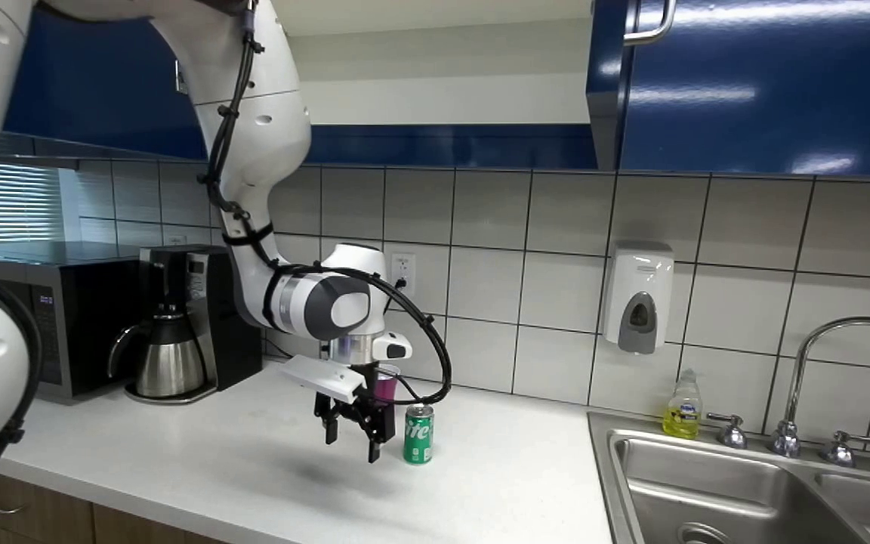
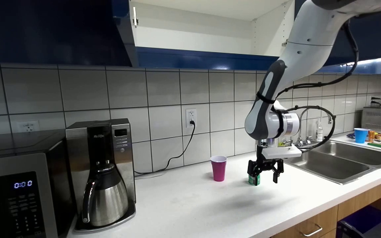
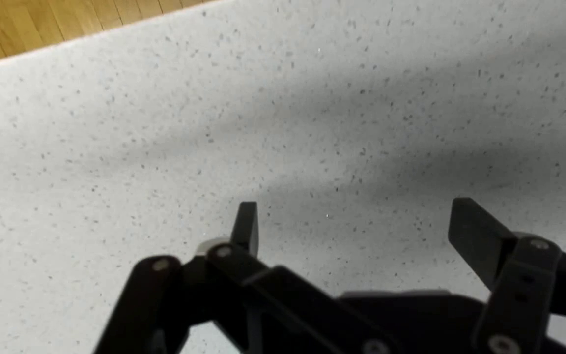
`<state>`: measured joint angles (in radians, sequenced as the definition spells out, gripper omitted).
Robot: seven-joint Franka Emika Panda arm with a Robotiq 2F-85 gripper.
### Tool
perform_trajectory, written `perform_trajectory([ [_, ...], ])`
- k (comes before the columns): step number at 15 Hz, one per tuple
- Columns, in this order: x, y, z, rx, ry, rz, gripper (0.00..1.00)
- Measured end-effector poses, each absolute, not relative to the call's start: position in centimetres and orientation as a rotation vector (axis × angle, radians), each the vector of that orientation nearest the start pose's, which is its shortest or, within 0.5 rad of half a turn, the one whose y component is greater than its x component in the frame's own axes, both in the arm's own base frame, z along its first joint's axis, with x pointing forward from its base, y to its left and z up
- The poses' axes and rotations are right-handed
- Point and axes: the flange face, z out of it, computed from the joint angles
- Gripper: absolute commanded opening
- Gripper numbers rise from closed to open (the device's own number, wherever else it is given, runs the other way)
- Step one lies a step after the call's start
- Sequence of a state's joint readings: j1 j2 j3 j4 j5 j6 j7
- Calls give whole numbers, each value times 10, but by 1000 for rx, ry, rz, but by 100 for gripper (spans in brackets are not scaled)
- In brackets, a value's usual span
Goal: Pick up the sprite can and place it on the bottom shelf of the cabinet
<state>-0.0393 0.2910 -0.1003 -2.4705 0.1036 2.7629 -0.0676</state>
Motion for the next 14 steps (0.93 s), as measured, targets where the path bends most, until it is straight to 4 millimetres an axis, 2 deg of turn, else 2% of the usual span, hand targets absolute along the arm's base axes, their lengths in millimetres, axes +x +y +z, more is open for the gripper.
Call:
perform_trajectory([
  [7, 508, -85, 155, -3169, 218, -174, 100],
  [14, 528, -93, 149, -3175, 261, -360, 100],
])
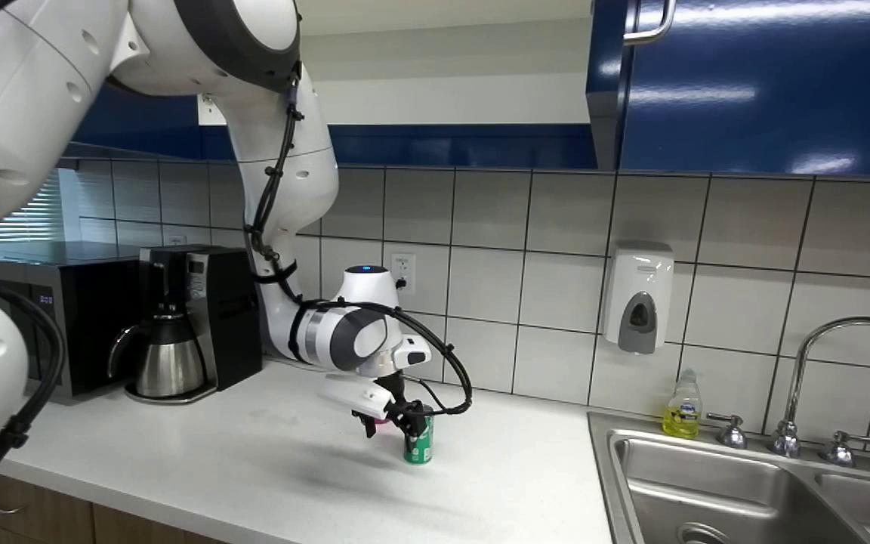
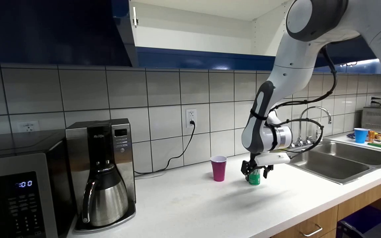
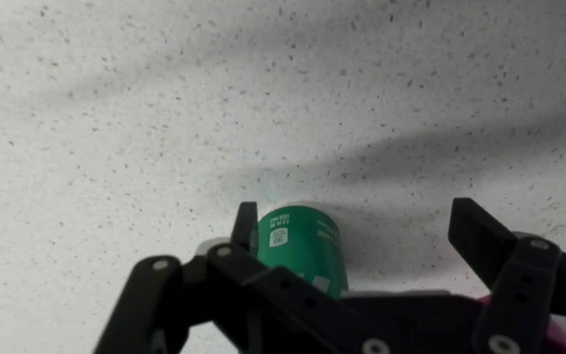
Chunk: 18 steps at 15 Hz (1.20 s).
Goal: Pick up the sprite can and place it on the bottom shelf of the cabinet
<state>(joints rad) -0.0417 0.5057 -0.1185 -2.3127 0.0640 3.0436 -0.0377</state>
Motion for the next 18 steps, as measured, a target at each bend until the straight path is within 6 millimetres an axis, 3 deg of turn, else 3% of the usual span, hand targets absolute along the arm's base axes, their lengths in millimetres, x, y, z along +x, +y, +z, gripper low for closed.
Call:
perform_trajectory([
  [10, 530, -115, 153, -3206, 339, -497, 100],
  [18, 536, -117, 145, -3220, 330, -560, 100],
])
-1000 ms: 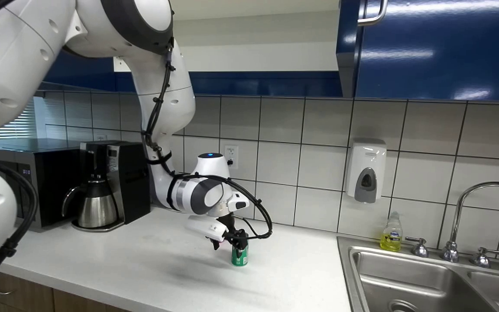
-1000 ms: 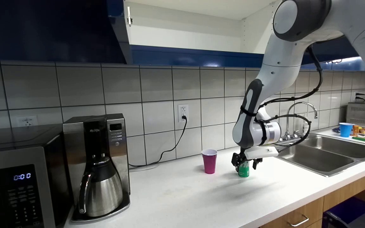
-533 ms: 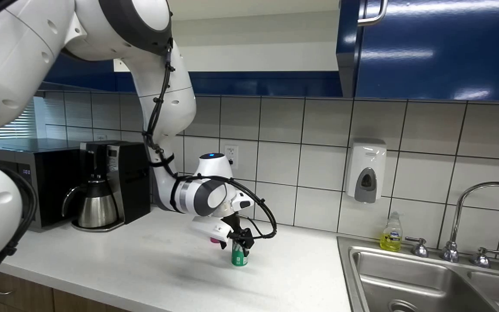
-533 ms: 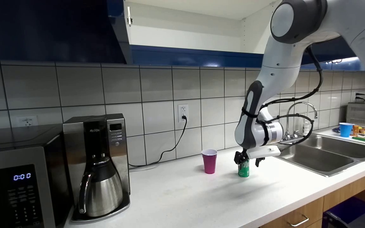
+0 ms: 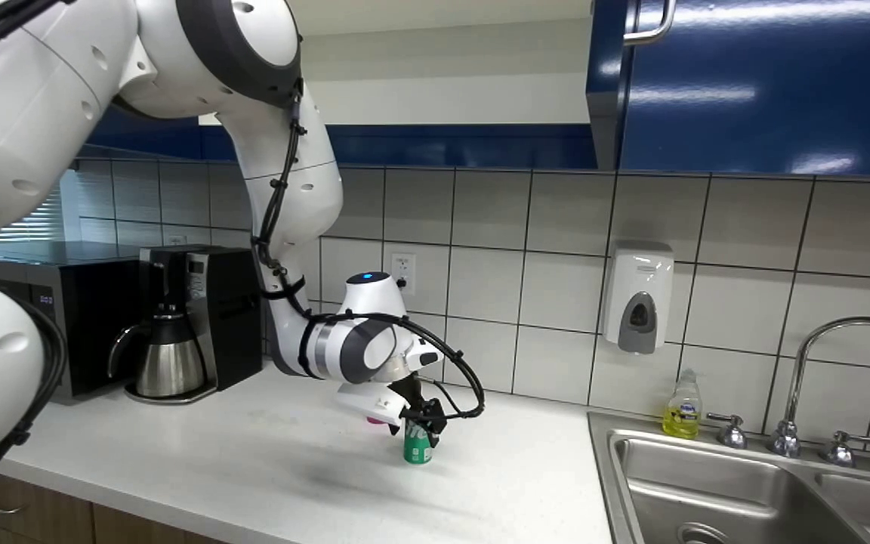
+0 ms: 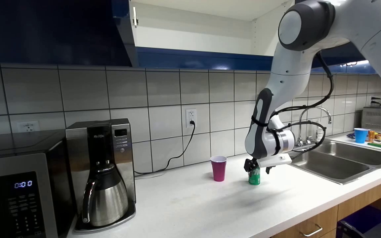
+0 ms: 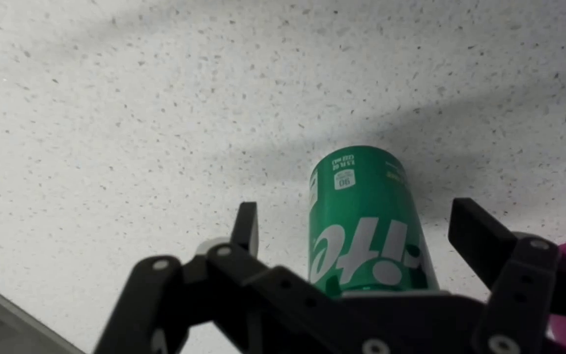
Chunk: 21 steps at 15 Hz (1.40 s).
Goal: Pick up the sprite can and place it on the bottom shelf of the cabinet
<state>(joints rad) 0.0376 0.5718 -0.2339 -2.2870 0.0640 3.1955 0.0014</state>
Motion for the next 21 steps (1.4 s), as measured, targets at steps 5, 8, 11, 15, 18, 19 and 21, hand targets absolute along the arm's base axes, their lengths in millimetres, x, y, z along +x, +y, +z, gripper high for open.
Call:
perform_trajectory([
  [5, 539, -116, 143, -3210, 338, -651, 100],
  [8, 540, -116, 142, -3206, 348, -675, 73],
  [11, 541, -116, 140, -3205, 351, -681, 64],
  [15, 541, -116, 138, -3204, 347, -694, 38],
  [18, 541, -116, 138, -3204, 345, -702, 38],
  [19, 541, -116, 138, -3203, 345, -704, 38],
  [21, 541, -116, 138, -3203, 344, -707, 38],
])
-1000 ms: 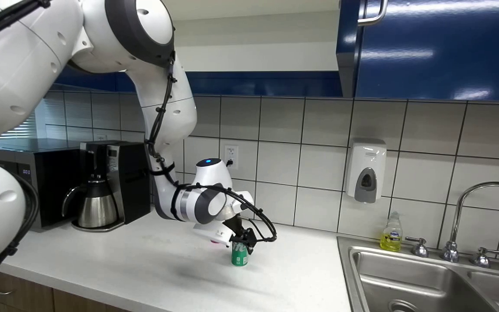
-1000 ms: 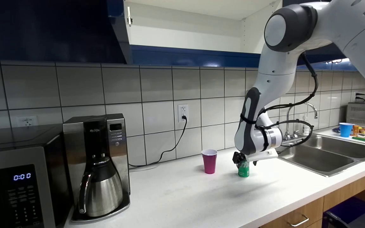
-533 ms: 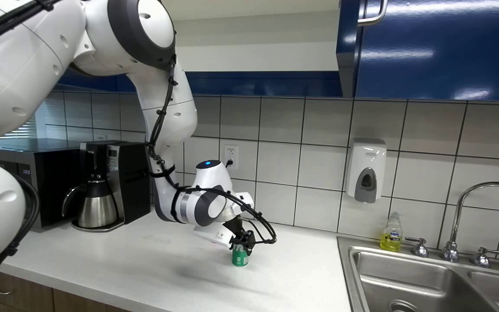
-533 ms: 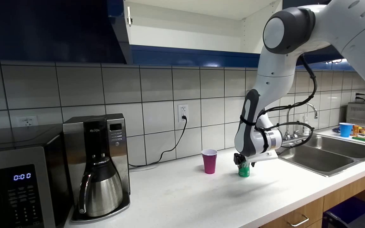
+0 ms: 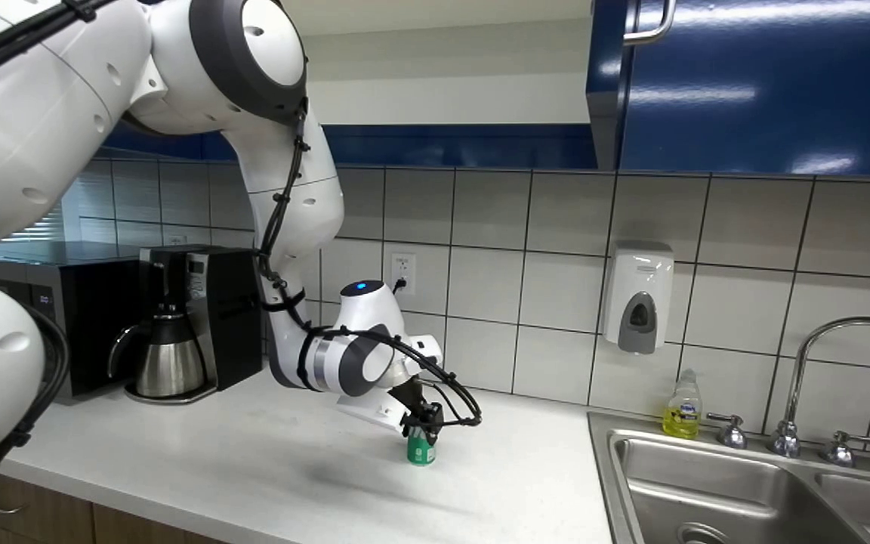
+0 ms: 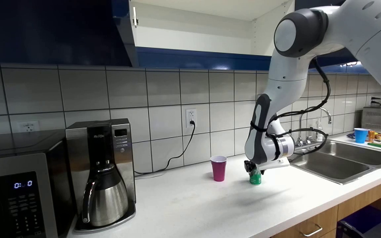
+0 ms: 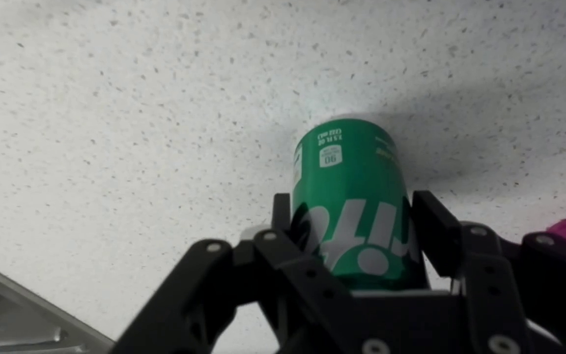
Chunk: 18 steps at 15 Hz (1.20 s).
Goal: Pick up the sprite can and place it on the bottom shelf of the cabinet
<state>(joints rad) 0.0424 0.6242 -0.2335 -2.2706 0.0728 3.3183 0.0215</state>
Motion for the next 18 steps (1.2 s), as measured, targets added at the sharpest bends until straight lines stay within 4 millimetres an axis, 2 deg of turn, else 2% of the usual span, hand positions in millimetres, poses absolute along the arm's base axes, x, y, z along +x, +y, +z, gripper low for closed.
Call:
perform_trajectory([
  [4, 541, -113, 138, -3200, 339, -706, 38],
  [9, 542, -92, 144, -3184, 303, -665, 38],
  [12, 541, -79, 157, -3178, 276, -639, 38],
  [18, 535, -62, 200, -3175, 263, -585, 38],
])
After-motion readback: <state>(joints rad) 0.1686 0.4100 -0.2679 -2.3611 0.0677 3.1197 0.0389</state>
